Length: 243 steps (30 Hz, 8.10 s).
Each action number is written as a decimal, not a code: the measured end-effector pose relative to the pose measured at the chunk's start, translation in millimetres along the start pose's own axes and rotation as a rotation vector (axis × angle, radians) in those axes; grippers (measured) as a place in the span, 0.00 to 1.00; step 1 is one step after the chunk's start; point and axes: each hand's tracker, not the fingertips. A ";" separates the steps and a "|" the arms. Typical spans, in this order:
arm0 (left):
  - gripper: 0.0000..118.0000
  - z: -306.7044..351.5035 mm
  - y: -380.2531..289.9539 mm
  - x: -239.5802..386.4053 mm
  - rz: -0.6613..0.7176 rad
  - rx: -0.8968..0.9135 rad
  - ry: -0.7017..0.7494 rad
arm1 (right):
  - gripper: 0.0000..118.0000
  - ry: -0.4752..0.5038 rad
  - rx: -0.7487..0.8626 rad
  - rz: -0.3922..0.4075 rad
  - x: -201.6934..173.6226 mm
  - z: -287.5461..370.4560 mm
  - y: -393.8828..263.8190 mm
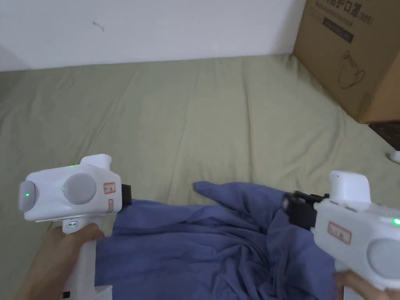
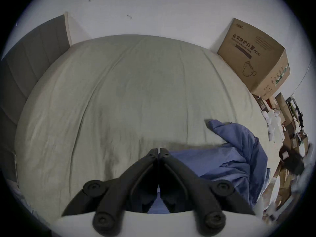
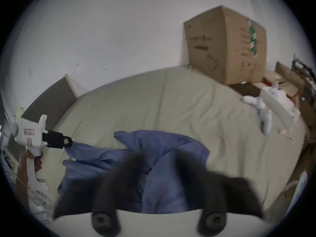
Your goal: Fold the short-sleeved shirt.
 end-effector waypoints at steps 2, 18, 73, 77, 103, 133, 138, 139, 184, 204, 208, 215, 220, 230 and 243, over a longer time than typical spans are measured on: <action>0.00 -2.5 -0.5 0.8 -0.003 -0.002 0.003 | 0.90 0.052 -0.065 -0.001 14.8 -29.5 20.9; 0.00 -16.8 -14.3 -26.0 -0.017 -0.033 0.035 | 0.83 0.016 -0.419 0.232 15.1 -178.7 68.6; 0.00 295.4 257.5 -40.3 -0.056 0.605 0.322 | 0.01 -0.071 0.425 0.036 -12.2 135.0 411.8; 0.00 289.8 317.0 -41.8 -0.056 0.644 0.336 | 0.01 -0.081 0.450 0.009 -25.6 117.8 462.3; 0.00 58.3 354.9 -82.1 -0.075 0.459 0.451 | 0.01 -0.184 0.171 -0.010 -9.8 -115.2 435.5; 0.00 36.7 -28.4 -129.8 -0.023 0.084 0.351 | 0.01 -0.191 -0.219 -0.110 77.2 -41.3 26.0; 0.00 91.9 -118.4 -120.2 -0.046 0.075 0.357 | 0.01 -0.170 -0.211 -0.190 85.9 34.0 -42.2; 0.00 101.9 -134.5 -118.8 -0.045 0.072 0.351 | 0.01 -0.172 -0.210 -0.188 86.5 46.2 -53.9; 0.25 105.3 -226.7 -124.7 0.026 -0.144 0.187 | 0.00 -0.163 -0.240 -0.001 67.0 104.2 -127.2; 0.01 127.7 -212.9 -116.5 0.003 -0.097 0.180 | 0.06 -0.132 -0.313 -0.014 97.1 72.6 -95.0; 0.01 139.1 -202.4 -115.5 0.023 -0.086 0.170 | 0.06 -0.107 -0.296 0.026 84.3 86.4 -73.3; 0.01 147.2 -139.3 -115.3 0.086 -0.025 0.148 | 0.06 -0.090 -0.268 -0.048 88.1 64.1 -26.8; 0.01 96.6 -66.2 -109.0 0.074 -0.037 0.197 | 0.06 -0.082 -0.302 -0.142 104.0 6.9 15.1; 0.71 3.6 -15.3 -107.4 0.009 -0.136 0.292 | 0.73 -0.200 -0.373 -0.114 104.9 -68.9 50.3; 0.00 80.2 -102.6 -129.6 0.124 -0.053 0.218 | 0.00 -0.193 -0.254 -0.105 107.9 9.4 3.7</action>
